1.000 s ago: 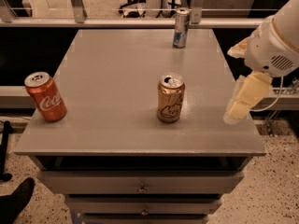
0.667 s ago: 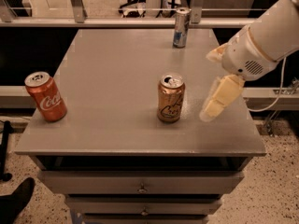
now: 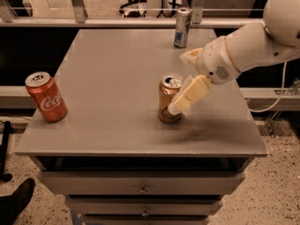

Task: Move orange can near redbull can

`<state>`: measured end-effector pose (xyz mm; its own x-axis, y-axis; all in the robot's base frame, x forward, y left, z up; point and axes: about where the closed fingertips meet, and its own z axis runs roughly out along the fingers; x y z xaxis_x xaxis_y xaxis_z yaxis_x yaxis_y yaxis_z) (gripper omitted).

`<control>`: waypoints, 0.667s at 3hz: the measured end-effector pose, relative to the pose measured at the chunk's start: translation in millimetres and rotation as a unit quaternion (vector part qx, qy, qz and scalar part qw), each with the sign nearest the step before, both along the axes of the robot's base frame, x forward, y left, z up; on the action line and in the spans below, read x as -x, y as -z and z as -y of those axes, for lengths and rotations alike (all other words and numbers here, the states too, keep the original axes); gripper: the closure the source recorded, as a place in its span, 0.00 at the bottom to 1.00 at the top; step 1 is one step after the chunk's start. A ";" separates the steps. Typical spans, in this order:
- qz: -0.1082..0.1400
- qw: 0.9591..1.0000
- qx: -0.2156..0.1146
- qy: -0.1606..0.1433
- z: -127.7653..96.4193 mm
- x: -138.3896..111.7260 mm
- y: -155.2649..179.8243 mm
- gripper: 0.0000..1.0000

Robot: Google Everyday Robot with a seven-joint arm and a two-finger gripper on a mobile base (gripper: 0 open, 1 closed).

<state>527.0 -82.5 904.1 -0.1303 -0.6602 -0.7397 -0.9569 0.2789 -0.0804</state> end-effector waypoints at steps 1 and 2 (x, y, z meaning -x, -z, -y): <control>0.009 0.998 -0.070 0.002 -16.0 -14.2 15.1 0.00; 0.011 0.995 -0.102 0.011 -14.6 -18.9 25.2 0.00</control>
Offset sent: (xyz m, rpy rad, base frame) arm 0.0255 0.0074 -0.0366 0.2791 -0.0259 -0.0500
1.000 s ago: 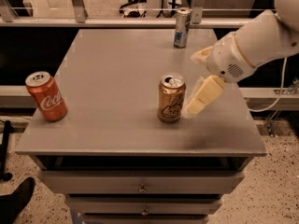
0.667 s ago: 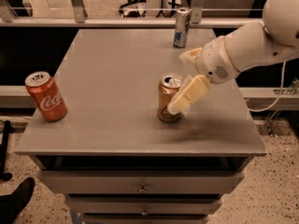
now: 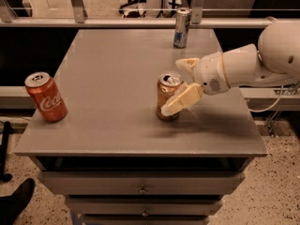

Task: Move orange can near redbull can

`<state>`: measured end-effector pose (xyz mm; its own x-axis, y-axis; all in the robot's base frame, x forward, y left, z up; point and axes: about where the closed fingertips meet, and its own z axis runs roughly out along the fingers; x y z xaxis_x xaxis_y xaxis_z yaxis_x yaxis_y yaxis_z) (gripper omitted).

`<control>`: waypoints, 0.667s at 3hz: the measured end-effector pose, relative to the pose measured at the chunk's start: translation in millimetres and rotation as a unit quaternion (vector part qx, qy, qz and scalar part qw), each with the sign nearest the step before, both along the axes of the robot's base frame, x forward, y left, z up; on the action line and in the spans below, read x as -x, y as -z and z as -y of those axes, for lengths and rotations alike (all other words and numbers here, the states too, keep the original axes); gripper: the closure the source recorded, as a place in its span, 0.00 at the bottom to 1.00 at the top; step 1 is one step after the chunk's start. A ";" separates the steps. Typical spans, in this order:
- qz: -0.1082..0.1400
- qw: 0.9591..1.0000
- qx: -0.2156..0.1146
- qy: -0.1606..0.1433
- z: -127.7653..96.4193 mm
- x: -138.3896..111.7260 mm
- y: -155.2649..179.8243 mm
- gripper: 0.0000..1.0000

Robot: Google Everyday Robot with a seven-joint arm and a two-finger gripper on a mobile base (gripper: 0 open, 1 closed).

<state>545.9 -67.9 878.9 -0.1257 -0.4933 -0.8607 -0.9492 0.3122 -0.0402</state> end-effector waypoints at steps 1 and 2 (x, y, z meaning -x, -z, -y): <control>0.000 1.000 -0.027 0.007 2.9 -0.4 3.0 0.00; -0.001 0.997 -0.073 0.015 5.2 2.7 2.1 0.03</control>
Offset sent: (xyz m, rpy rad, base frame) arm -0.0043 -0.0141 -0.0025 0.2060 0.0033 -0.0536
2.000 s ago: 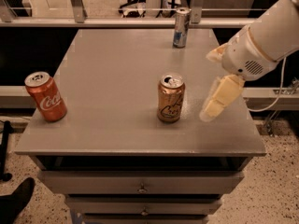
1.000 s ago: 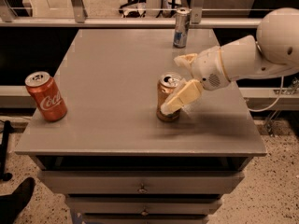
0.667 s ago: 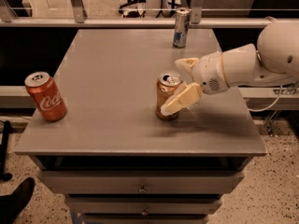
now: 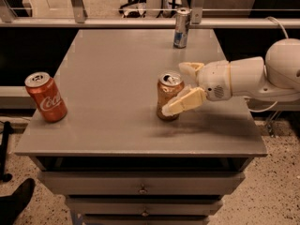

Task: Move orange can near redbull can

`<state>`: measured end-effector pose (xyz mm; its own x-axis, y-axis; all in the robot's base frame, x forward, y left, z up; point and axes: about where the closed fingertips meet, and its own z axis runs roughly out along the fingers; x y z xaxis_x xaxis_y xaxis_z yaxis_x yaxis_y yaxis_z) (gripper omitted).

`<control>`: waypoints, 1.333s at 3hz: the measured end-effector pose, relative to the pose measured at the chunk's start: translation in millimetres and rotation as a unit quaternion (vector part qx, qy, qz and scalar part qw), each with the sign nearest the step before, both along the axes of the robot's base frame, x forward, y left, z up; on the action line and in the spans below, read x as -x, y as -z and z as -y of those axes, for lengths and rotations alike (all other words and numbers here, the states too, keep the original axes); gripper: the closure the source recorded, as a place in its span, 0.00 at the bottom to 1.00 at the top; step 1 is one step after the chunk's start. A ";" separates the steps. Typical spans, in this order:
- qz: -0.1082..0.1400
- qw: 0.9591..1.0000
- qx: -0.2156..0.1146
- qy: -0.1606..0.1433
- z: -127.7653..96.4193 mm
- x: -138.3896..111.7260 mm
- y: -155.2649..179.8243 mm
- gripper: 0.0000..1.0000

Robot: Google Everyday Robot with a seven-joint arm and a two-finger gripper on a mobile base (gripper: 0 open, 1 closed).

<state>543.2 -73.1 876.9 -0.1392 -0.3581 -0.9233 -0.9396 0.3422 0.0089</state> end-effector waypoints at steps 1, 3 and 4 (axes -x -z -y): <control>0.000 0.999 -0.041 0.004 0.9 2.2 -2.5 0.25; 0.005 0.995 -0.104 0.001 -6.3 4.5 -5.2 0.79; 0.049 0.994 -0.093 0.017 11.5 -15.1 -27.1 1.00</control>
Offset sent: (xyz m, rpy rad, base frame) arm -0.0120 0.0134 -0.0007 0.2741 0.0287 0.0164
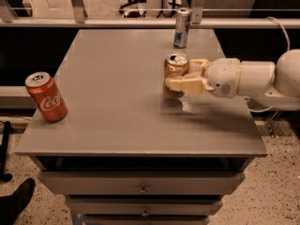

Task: Move orange can near redbull can

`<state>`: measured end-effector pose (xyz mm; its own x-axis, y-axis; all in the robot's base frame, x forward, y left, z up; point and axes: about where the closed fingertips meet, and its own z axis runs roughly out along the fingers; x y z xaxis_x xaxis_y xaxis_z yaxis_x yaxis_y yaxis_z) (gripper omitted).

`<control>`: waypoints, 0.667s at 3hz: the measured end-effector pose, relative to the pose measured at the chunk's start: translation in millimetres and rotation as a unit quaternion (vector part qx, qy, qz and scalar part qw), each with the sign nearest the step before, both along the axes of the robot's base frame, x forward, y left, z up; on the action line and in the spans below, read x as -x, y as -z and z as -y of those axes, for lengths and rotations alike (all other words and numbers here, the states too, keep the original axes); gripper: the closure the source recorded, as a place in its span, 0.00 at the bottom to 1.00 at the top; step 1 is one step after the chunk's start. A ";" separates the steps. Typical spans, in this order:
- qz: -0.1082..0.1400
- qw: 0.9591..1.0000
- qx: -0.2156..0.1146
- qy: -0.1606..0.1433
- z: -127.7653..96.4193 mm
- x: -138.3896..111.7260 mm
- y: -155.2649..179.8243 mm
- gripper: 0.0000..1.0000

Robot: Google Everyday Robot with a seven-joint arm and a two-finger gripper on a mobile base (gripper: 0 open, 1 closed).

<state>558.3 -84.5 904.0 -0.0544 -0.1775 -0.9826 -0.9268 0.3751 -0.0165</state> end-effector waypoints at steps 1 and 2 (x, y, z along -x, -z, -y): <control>0.051 0.996 0.053 0.045 44.0 -28.3 -36.0 1.00; 0.058 0.996 0.054 0.050 48.9 -31.3 -41.9 1.00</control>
Offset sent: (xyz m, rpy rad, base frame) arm 0.0237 -0.0364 0.0305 -0.0904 -0.0867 -0.0744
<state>589.7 -133.4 945.9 0.0349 -0.2816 -0.9589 -0.8749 0.4552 -0.1655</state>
